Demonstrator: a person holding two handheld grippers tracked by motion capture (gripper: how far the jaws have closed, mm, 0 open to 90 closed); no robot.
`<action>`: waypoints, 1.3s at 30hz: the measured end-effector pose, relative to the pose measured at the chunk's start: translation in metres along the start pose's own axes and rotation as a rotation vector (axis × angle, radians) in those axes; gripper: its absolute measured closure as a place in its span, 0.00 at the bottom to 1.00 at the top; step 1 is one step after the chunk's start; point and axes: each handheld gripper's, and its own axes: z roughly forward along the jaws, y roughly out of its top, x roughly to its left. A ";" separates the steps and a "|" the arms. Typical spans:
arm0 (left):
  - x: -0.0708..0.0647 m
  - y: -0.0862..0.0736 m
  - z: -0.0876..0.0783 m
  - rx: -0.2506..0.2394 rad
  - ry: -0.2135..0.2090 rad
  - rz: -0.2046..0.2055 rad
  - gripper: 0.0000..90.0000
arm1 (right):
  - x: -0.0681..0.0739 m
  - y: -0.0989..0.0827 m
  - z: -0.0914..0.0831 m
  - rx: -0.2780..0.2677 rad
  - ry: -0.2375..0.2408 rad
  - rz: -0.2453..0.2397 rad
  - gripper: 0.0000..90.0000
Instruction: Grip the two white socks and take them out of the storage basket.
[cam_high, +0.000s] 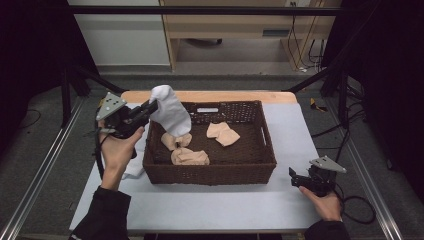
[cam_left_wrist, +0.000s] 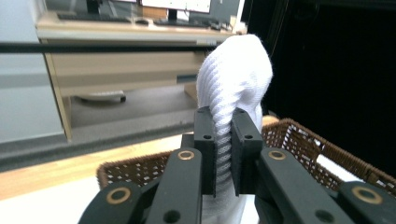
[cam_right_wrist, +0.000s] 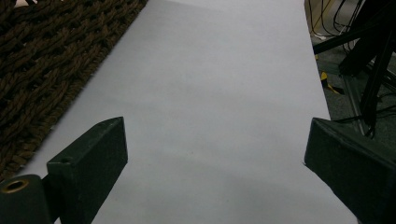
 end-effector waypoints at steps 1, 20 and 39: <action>0.000 0.000 0.000 0.000 0.000 0.000 0.92 | 0.000 0.000 0.000 0.000 0.000 0.000 0.07; 0.076 -0.037 -0.100 -0.036 0.207 -0.086 0.91 | 0.000 0.000 0.000 0.003 -0.003 -0.001 0.07; 0.088 -0.159 -0.052 0.417 0.187 -0.073 0.38 | 0.000 -0.001 -0.002 -0.003 0.003 0.005 0.07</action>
